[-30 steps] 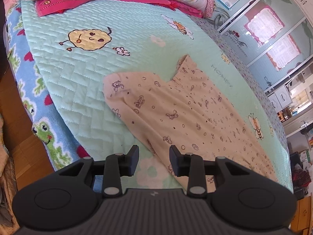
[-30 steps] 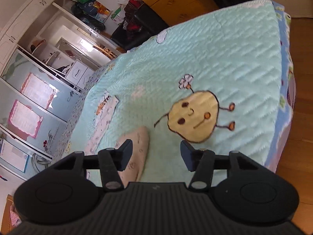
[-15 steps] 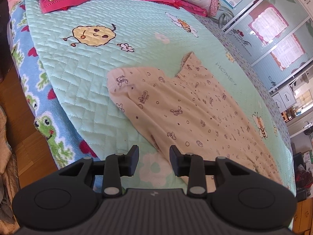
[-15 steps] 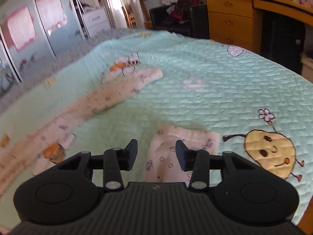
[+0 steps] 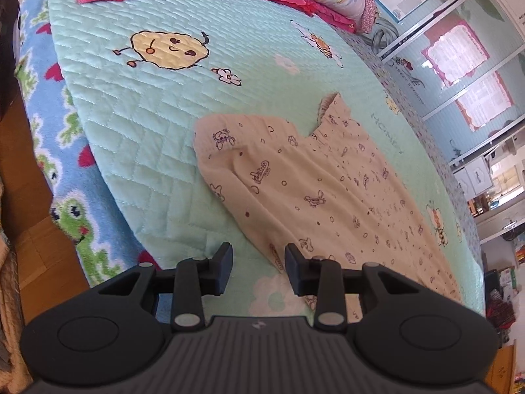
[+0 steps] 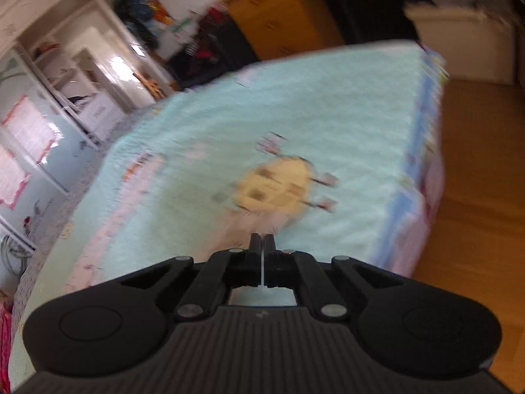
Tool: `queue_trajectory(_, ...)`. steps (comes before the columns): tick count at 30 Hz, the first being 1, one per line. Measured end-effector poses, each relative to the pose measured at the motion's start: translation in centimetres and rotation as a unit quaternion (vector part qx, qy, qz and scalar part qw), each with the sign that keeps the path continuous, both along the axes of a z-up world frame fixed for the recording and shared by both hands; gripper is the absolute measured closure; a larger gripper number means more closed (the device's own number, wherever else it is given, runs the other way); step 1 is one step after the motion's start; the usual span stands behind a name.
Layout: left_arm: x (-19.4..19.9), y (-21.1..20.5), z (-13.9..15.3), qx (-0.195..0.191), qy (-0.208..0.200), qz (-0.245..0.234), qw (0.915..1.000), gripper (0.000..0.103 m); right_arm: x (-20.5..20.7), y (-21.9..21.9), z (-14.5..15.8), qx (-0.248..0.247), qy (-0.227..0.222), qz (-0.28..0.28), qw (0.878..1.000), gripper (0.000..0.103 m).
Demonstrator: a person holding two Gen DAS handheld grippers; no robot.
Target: Fold clothes
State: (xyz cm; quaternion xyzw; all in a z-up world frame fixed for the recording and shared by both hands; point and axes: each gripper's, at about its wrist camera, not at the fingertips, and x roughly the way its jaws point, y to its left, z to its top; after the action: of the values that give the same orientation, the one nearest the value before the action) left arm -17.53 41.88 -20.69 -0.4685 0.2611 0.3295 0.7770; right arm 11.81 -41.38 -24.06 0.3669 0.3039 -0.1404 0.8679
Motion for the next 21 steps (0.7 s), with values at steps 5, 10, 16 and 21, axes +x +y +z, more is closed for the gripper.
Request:
queue_trajectory(5,-0.9,-0.5,0.1,-0.01,-0.015,0.002,0.9998,0.066,-1.2,-1.6,-1.8,0.094,-0.029,-0.03,0.995,0.093)
queue_trajectory(10,-1.4,-0.8,0.2,-0.017,-0.019,0.005,0.9997,0.066,-1.3,0.9,-1.6,0.106,-0.034,-0.001,0.994,0.057)
queue_trajectory(16,-0.7,-1.3,0.5,-0.012,-0.011,-0.009,0.9998,0.066,1.0,2.8,-2.1,0.086,-0.05,0.018,0.995,0.07)
queue_trajectory(21,-0.8,-1.6,0.5,-0.013,-0.014,-0.008,0.9998,0.065,3.7,0.8,2.4,0.024,-0.061,0.031,0.997,0.101)
